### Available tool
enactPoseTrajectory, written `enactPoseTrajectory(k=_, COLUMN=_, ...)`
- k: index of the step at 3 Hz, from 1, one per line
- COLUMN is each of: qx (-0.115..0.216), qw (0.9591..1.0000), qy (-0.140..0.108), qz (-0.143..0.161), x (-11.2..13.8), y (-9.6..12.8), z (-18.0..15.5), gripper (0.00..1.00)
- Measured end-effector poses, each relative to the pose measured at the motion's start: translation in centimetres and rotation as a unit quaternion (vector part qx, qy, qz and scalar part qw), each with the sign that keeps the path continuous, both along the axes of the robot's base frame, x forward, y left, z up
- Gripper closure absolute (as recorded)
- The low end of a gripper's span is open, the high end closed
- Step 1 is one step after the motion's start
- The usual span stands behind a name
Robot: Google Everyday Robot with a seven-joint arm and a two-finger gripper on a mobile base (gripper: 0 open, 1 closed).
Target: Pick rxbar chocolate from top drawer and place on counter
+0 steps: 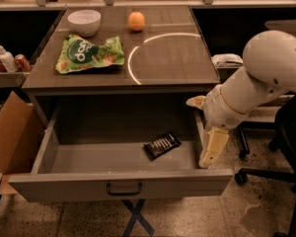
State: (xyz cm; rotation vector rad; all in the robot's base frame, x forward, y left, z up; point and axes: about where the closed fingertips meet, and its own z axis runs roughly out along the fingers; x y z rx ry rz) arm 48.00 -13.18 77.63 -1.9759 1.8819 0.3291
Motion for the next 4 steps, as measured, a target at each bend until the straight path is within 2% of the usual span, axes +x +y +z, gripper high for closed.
enactPoseTrajectory(k=2, qx=0.006, qw=0.9999, qy=-0.007, qz=0.013, x=3.5, y=1.3, z=-5.0, gripper=0.0)
enactPoseTrajectory(k=4, qx=-0.003, qw=0.9993, qy=-0.034, qz=0.018, x=6.5, y=2.1, z=-7.3, gripper=0.0)
